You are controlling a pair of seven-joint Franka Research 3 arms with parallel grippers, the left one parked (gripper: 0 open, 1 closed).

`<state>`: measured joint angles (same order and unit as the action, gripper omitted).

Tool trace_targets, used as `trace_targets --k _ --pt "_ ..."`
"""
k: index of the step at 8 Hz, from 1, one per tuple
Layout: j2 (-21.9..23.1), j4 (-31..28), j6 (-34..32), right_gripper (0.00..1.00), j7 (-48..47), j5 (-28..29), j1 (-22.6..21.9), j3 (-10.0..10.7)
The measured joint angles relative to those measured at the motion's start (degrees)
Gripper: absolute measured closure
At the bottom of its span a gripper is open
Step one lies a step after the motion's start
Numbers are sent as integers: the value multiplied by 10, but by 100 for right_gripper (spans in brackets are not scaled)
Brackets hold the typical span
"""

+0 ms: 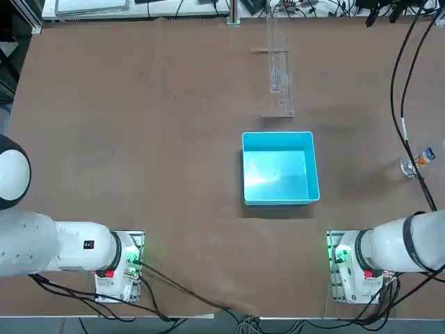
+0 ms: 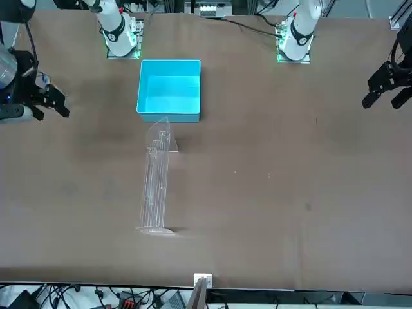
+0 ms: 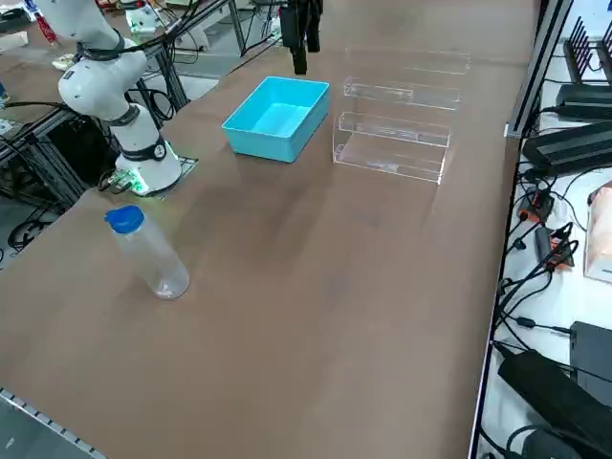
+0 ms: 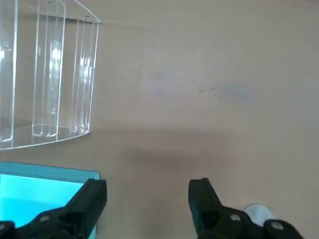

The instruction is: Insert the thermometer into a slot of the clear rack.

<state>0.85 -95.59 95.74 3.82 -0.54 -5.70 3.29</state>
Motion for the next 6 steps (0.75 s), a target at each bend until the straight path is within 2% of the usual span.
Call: trace_targets --k 6 --pt "6 3 -17 0 0 0 0 3"
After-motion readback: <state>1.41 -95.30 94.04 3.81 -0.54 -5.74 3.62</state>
